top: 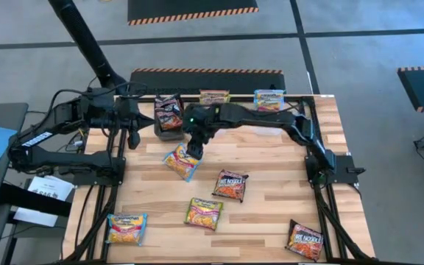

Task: Sort Maruchan noodles
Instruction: Put the blue noodle pack into the right transparent bin

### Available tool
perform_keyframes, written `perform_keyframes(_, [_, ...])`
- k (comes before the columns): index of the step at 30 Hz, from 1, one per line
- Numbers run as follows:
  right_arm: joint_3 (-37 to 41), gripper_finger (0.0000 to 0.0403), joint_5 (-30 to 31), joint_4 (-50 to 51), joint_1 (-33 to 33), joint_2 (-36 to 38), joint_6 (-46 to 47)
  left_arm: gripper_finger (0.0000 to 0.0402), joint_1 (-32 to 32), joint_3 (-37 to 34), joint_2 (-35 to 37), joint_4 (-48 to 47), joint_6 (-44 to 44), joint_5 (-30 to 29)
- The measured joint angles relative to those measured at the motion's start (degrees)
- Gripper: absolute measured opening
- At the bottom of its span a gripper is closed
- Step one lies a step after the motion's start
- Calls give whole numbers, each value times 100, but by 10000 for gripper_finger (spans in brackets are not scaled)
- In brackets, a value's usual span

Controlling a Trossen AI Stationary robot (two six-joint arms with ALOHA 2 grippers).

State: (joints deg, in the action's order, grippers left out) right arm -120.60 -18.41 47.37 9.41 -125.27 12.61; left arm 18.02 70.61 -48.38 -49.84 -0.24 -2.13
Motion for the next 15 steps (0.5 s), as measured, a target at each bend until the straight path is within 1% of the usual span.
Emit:
perform_keyframes(7, [-2, 244, 35, -190, -192, -416, -605, 0, 0, 0, -1, -57, -52, 29])
perform_keyframes(9, [-17, 244, 85, -454, -245, -529, -775, 0, 0, -1, -2, -58, -91, 29])
perform_keyframes(12, [4, 244, 411, -489, -312, -556, -1059, 0, 0, 0, -2, -58, -112, 29])
perform_keyframes(15, [-28, 244, 944, -838, -413, -649, -1510, 0, 0, -2, -7, -61, -138, 29])
